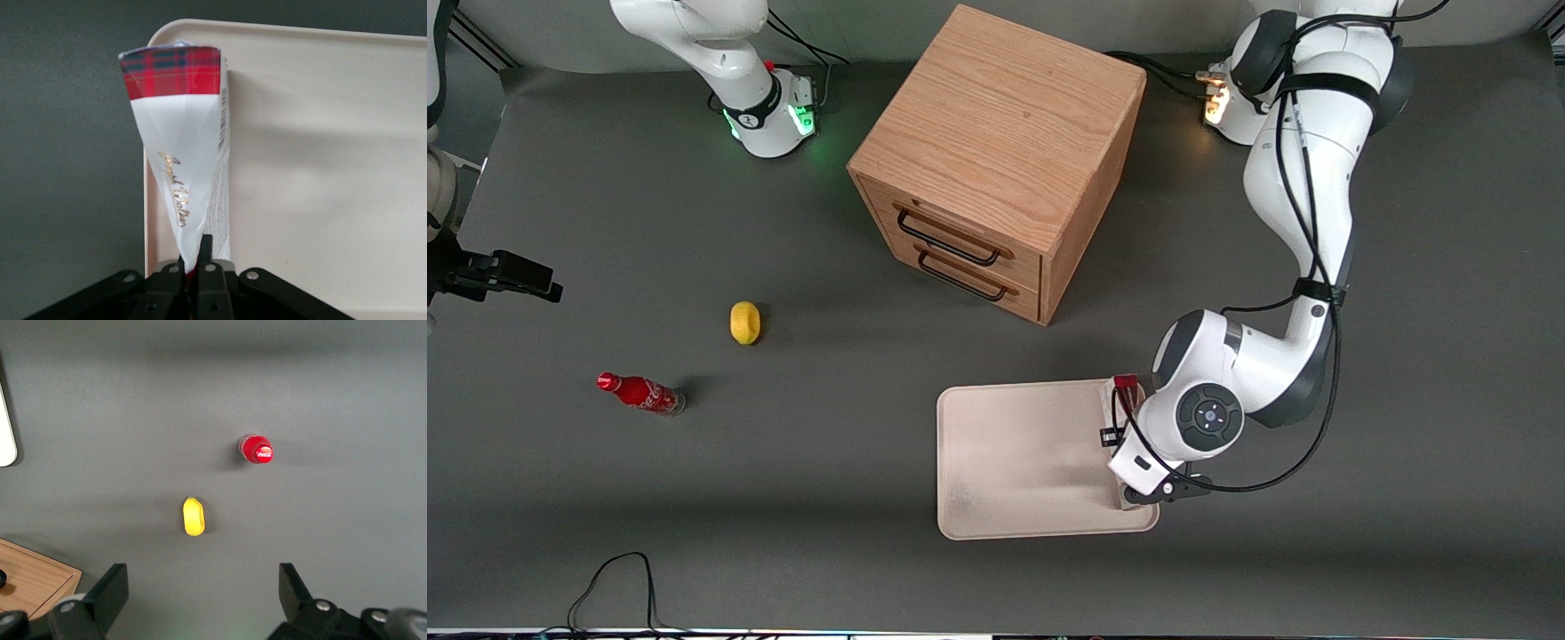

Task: Place red cookie box on tray
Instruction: 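Lower the box onto the tray and open the left gripper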

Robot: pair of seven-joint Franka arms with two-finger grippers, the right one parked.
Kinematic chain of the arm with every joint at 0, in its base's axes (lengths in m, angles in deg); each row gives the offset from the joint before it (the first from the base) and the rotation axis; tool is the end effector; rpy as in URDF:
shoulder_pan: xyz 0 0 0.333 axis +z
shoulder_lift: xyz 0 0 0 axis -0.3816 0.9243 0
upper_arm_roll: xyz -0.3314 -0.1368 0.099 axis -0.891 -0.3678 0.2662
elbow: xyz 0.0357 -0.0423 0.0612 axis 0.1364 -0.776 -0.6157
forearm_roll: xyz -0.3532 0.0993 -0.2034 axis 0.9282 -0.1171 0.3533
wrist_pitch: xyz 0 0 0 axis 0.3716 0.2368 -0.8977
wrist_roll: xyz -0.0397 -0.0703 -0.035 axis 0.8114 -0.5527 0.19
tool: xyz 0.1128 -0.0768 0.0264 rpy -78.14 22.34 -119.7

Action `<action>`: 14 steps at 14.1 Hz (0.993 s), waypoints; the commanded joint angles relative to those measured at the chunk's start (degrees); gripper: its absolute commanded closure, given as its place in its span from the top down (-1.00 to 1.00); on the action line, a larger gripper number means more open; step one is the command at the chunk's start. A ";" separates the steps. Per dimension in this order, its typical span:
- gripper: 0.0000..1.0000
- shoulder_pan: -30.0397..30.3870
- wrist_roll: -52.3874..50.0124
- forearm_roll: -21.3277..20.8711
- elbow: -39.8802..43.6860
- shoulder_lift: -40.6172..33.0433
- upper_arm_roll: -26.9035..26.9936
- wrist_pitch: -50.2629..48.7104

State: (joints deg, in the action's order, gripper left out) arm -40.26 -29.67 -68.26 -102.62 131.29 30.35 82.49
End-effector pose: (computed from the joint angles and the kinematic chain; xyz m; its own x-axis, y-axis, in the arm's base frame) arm 0.7790 -0.3377 0.2460 0.9908 0.1108 -0.0779 0.1152 -0.9918 0.0545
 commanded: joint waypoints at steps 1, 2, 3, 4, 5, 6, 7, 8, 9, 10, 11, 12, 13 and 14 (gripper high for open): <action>-0.81 -0.37 0.10 -0.97 0.44 0.14 0.21 0.50; 0.98 -0.19 -0.07 -0.97 0.00 -0.03 0.21 0.50; 1.00 -0.19 -0.16 -0.97 -0.35 -0.21 0.21 0.50; 1.00 -0.28 -0.25 -0.97 -0.36 -0.21 0.12 0.50; 1.00 -0.28 -0.17 -0.97 -0.36 -0.30 0.21 0.50; 1.00 -0.19 -0.08 -0.97 -0.36 -0.65 0.12 0.24; 1.00 -0.19 -0.08 -1.05 -0.36 -1.26 0.21 -0.54; 1.00 -0.02 0.27 -1.32 -0.44 -1.96 0.12 -1.16; 1.00 0.42 0.45 -1.32 -0.71 -3.10 0.12 -2.04; 1.00 1.21 0.97 -1.32 -1.93 -5.46 0.12 -4.74; 1.00 2.26 0.98 -1.14 -2.64 -7.66 -0.14 -7.55; 1.00 2.88 1.67 -0.79 -3.95 -10.73 -0.23 -10.63; 1.00 3.58 2.81 -0.62 -6.40 -14.41 -0.23 -12.49; 1.00 4.46 3.17 -0.44 -11.47 -19.32 -0.23 -12.68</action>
State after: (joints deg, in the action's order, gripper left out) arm -37.47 -28.09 -68.89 -103.44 122.60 30.29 71.43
